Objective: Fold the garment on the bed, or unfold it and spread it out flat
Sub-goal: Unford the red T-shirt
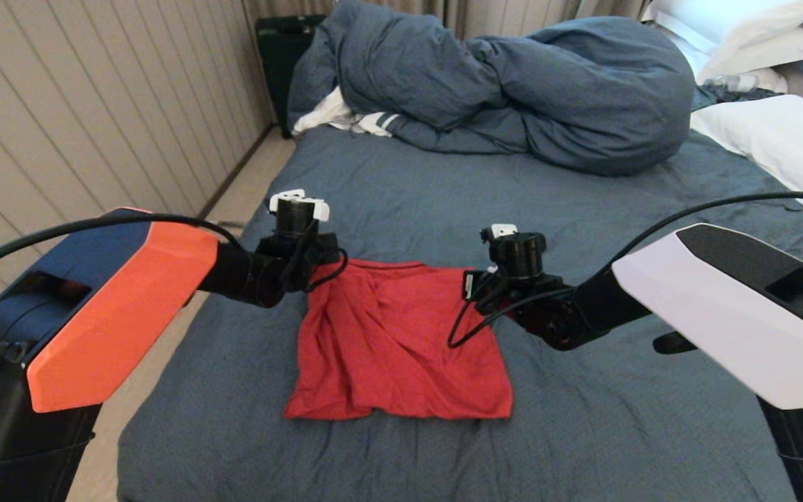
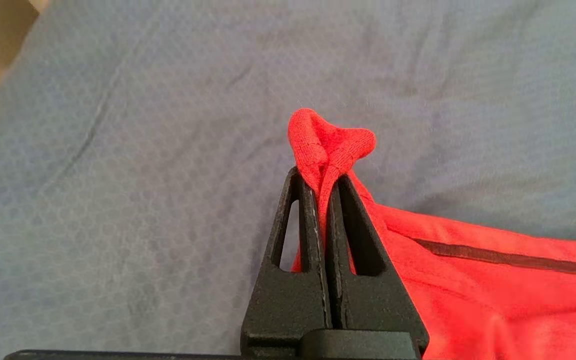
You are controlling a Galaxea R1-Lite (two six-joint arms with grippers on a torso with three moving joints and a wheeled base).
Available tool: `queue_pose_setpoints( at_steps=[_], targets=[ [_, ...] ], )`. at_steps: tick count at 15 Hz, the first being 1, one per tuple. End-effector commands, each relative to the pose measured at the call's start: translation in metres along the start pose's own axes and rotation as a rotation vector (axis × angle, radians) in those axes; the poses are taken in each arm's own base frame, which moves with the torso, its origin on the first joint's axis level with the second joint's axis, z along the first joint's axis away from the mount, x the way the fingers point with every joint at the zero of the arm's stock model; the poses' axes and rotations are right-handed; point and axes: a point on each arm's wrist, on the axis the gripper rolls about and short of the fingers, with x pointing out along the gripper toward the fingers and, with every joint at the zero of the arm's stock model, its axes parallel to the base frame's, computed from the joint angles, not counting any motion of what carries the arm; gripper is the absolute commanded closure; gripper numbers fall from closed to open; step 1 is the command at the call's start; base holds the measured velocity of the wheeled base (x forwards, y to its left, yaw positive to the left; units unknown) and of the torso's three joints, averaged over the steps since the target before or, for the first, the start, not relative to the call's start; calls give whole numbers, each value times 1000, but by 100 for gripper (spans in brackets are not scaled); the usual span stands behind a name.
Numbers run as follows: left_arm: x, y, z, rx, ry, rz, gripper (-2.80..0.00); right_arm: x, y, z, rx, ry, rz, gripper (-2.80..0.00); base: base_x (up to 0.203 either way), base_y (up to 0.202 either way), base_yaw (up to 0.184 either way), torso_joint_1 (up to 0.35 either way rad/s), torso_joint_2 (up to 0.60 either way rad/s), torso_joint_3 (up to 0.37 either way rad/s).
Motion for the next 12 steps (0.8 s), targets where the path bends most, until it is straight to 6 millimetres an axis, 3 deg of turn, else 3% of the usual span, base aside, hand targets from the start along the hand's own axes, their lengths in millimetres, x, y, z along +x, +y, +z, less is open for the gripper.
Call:
queue_pose_setpoints(
  at_steps=[1, 4, 7, 9, 10, 12],
  targets=[
    [-13, 1, 17, -15, -29, -7, 0, -13, 0, 13, 6, -23, 6, 0, 0, 0, 0, 0, 0, 0],
    [-18, 3, 16, -12, -18, -5, 0, -11, 0, 8, -1, -3, 4, 0, 0, 0, 0, 0, 0, 0],
    [-15, 5, 6, -10, -11, -1, 0, 8, 6, -21, -40, 64, 1, 0, 0, 0, 0, 0, 0, 0],
    [-13, 5, 4, -14, -27, -5, 0, 19, 11, -28, -57, 64, 5, 0, 0, 0, 0, 0, 0, 0],
    [-13, 5, 4, -13, -25, -4, 0, 22, 12, -28, -59, 58, 0, -280, 0, 0, 0, 0, 0, 0],
    [-14, 5, 5, -15, -29, -6, 0, 26, 20, -28, -60, 41, 14, -280, 0, 0, 0, 0, 0, 0]
  ],
)
